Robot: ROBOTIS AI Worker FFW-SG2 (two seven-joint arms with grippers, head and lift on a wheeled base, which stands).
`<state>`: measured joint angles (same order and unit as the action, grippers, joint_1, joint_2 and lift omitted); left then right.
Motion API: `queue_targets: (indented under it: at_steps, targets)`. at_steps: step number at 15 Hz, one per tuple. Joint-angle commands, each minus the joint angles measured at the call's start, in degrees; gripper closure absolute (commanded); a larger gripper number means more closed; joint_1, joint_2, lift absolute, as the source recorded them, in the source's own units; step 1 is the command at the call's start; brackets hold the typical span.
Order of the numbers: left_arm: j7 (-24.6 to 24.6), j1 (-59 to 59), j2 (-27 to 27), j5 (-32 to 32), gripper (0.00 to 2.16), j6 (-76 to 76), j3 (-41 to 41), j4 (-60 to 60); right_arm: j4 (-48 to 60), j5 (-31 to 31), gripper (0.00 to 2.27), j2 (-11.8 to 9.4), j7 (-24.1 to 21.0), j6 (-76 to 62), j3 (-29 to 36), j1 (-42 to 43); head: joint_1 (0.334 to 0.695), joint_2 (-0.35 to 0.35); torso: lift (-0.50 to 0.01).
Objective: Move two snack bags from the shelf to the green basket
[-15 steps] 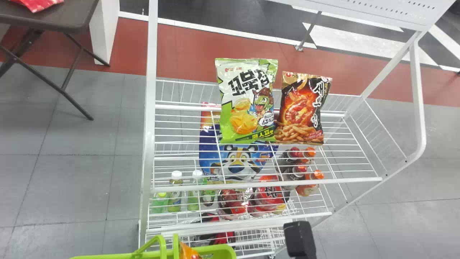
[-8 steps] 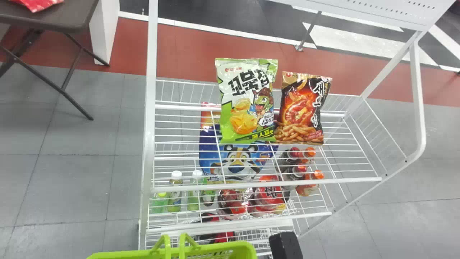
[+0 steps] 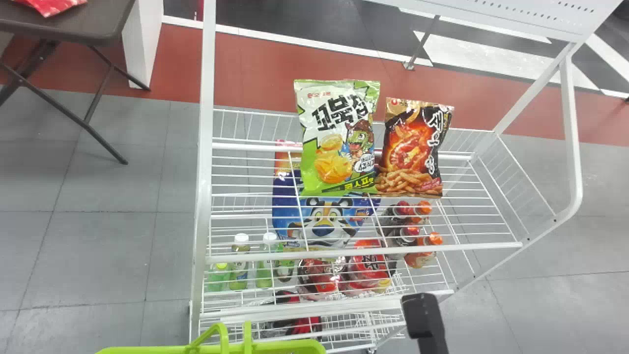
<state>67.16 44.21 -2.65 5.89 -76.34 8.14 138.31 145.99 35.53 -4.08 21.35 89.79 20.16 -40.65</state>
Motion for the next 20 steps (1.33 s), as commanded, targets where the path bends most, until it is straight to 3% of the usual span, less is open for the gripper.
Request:
queue_targets:
  at_steps: [1, 3, 5, 8, 11, 14, 20]
  targets:
    - [0.0, 0.0, 0.1, 0.0, 2.13, 0.1, 0.1, -0.1, 1.1, 0.4, 0.09, 1.9, 2.3, -4.4, 3.4, 0.2, 0.695, -0.35, -0.015]
    - [0.2, -0.1, 0.1, 0.0, 2.13, 0.3, 0.1, -0.2, 1.3, -1.4, 0.11, 3.0, 5.9, -22.9, 4.6, -1.2, 0.695, -0.35, -0.015]
    - [0.2, 0.0, 0.2, 0.0, 2.13, 0.4, 0.2, -0.6, 1.1, -10.2, 0.15, 4.0, 5.5, -43.4, 1.2, -2.9, 0.695, -0.35, -0.015]
    - [0.2, 0.0, 0.2, 0.0, 2.13, 1.0, 0.6, -1.3, -2.5, -25.7, 0.15, 4.1, -2.4, -72.1, -7.9, -5.1, 0.695, -0.35, -0.015]
    - [0.2, 0.1, 0.3, 0.0, 2.13, 2.0, 0.7, -2.0, -8.2, -35.0, 0.15, 4.1, -8.8, -90.9, -15.8, -7.3, 0.695, -0.35, -0.015]
    - [0.2, 0.4, 0.3, 0.0, 2.13, 2.4, 0.6, -2.2, -11.2, -35.1, 0.15, 4.1, -11.0, -91.8, -18.8, -7.7, 0.695, -0.35, -0.015]
    - [0.2, 0.5, 0.4, 0.0, 2.13, 3.6, 0.5, -2.9, -9.3, -32.6, 0.15, 4.1, -11.2, -85.4, -18.0, -8.1, 0.695, -0.35, -0.015]
